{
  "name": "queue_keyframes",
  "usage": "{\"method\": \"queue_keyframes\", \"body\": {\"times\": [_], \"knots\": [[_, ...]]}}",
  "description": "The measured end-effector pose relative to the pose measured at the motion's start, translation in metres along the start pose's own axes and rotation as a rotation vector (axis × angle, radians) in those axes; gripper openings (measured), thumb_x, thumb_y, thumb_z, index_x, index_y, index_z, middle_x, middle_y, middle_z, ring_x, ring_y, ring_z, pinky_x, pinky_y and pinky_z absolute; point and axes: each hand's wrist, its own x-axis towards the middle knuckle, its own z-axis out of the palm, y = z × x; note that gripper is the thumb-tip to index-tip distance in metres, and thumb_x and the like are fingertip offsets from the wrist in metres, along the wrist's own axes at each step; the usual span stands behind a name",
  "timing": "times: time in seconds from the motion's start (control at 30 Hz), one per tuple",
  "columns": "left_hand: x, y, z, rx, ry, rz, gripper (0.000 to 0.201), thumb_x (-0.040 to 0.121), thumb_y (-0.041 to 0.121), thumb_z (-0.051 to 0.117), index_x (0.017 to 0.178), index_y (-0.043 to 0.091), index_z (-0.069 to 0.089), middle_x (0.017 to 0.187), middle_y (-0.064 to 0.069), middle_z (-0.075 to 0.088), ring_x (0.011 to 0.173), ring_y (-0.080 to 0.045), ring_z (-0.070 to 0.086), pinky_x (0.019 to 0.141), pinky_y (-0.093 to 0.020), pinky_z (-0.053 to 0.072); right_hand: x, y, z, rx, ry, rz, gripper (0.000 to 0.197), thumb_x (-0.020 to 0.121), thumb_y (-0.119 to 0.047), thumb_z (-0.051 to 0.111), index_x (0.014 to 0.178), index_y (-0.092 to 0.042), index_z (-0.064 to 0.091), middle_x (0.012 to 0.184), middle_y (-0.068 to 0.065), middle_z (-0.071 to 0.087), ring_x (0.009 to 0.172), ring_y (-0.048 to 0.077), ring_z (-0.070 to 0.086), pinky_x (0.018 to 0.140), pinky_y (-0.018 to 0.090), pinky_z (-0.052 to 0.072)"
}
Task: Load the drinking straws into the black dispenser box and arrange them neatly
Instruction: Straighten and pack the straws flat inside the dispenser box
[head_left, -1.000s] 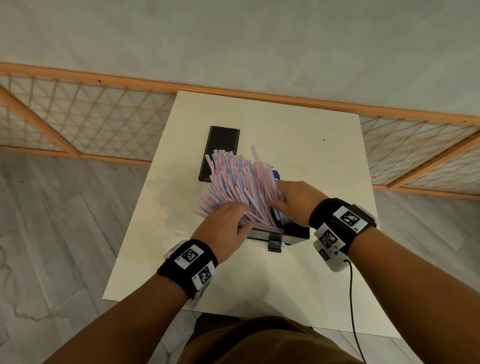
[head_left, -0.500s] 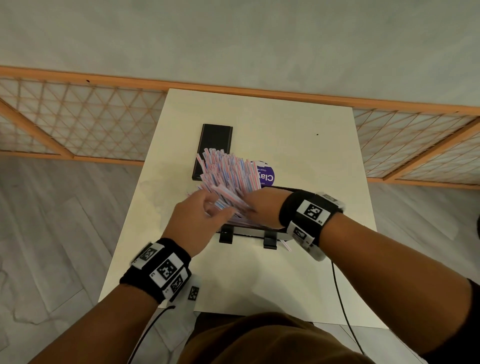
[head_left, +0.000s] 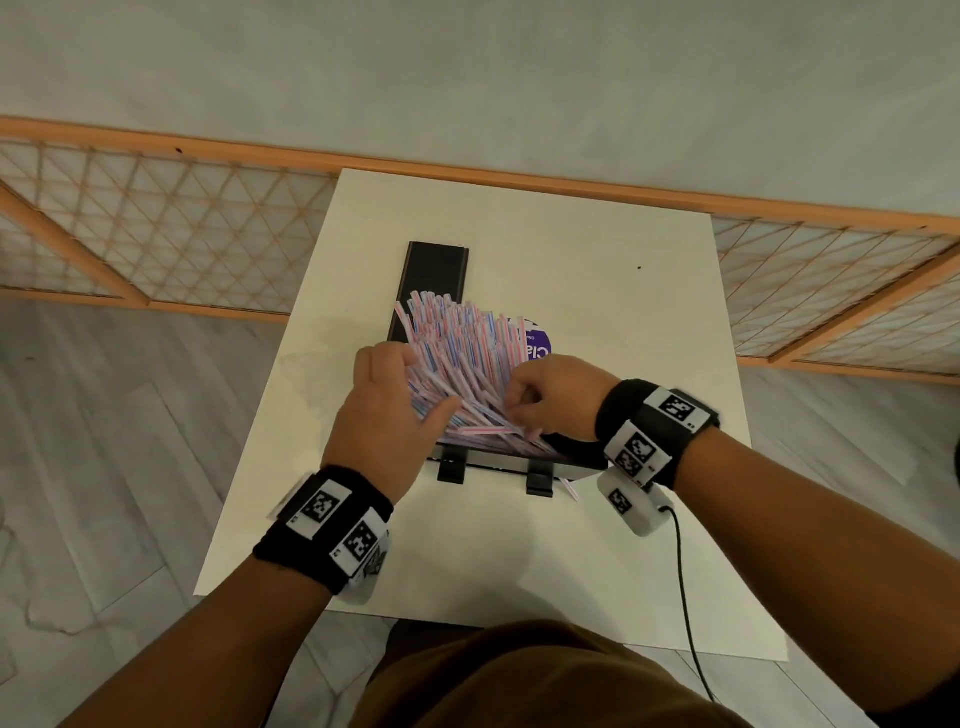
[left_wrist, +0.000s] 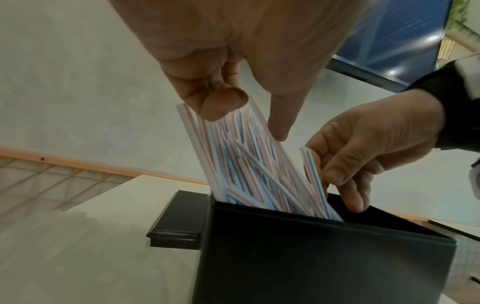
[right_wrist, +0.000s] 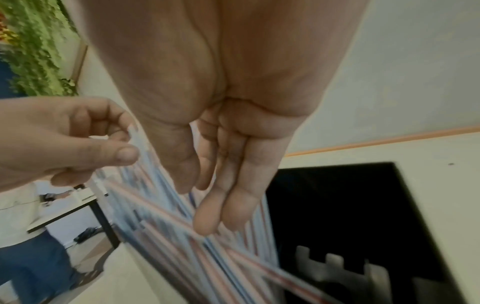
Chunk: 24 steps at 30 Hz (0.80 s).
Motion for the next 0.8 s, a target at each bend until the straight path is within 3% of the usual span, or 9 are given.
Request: {"method": "queue_keyframes", "body": {"times": [0.07,0.17,0.33,0.43,0.57,0.67,0.73,0.8], "knots": [[-0.002,-0.003,0.001,0.004,-0.021,0.007,0.058,0.082,0.038,0.083,0.123,0.017,0.046,0.119,0.004,0.042,0.09,-0.009,0.051,0.07,-0.017,0.043,-0.003,0.01,-0.004,-0.058,0.056,0.057,0.004,0.087,-0.02,0.068,0.09,-0.017,0.066,0.079,-0.006,0.07,0.075,0.012,0.065,0.071,0.026,0.048],[-0.007,-0.005,0.005,0.032,-0.057,0.144,0.057,0.085,0.041,0.079,0.126,0.016,0.049,0.125,0.0,0.045,0.098,-0.012,0.055,0.076,-0.025,0.051,0.0,0.019,0.001,-0.262,-0.039,0.113,0.025,0.085,-0.034,0.069,0.104,-0.017,0.065,0.097,-0.001,0.067,0.089,0.02,0.062,0.076,0.028,0.049],[-0.015,-0.006,0.018,0.283,-0.214,0.485,0.048,0.081,0.056,0.074,0.107,0.018,0.059,0.105,0.002,0.047,0.085,-0.017,0.051,0.07,-0.028,0.05,0.014,0.024,0.024,-0.275,-0.134,0.118,0.032,0.083,-0.047,0.072,0.091,-0.016,0.068,0.087,0.002,0.068,0.08,0.021,0.063,0.065,0.026,0.046],[-0.021,-0.012,0.031,0.427,-0.281,0.602,0.039,0.082,0.052,0.072,0.098,0.019,0.058,0.1,0.0,0.048,0.084,-0.022,0.049,0.073,-0.035,0.046,0.018,0.024,0.031,-0.279,-0.109,0.119,0.035,0.085,-0.052,0.07,0.079,-0.017,0.067,0.076,0.0,0.065,0.069,0.016,0.059,0.056,0.023,0.04],[-0.017,-0.018,0.042,0.531,-0.215,0.636,0.005,0.084,0.019,0.067,0.087,0.02,0.063,0.092,-0.001,0.053,0.078,-0.025,0.051,0.072,-0.038,0.039,0.022,0.023,0.034,-0.296,-0.068,0.08,0.033,0.087,-0.053,0.068,0.072,-0.025,0.062,0.076,-0.005,0.063,0.069,0.011,0.056,0.058,0.02,0.037],[-0.005,-0.02,0.039,0.572,-0.201,0.59,0.015,0.079,0.008,0.068,0.083,0.022,0.066,0.087,0.002,0.054,0.077,-0.024,0.054,0.073,-0.036,0.036,0.02,0.024,0.034,-0.243,-0.041,0.033,0.025,0.087,-0.047,0.07,0.073,-0.031,0.057,0.078,-0.012,0.059,0.075,0.01,0.056,0.064,0.021,0.038],[0.003,-0.022,0.035,0.56,-0.199,0.556,0.019,0.078,0.005,0.071,0.081,0.022,0.062,0.085,0.002,0.053,0.074,-0.022,0.055,0.07,-0.034,0.039,0.017,0.022,0.031,-0.25,-0.038,-0.005,0.014,0.09,-0.044,0.068,0.087,-0.03,0.064,0.086,-0.013,0.063,0.082,0.011,0.058,0.072,0.023,0.042],[0.01,-0.024,0.034,0.528,-0.205,0.518,0.027,0.079,0.004,0.075,0.082,0.021,0.056,0.084,0.002,0.052,0.069,-0.022,0.054,0.067,-0.033,0.042,0.014,0.018,0.03,-0.273,-0.034,-0.042,0.019,0.093,-0.04,0.065,0.103,-0.025,0.071,0.097,-0.009,0.069,0.088,0.013,0.061,0.078,0.023,0.044]]}}
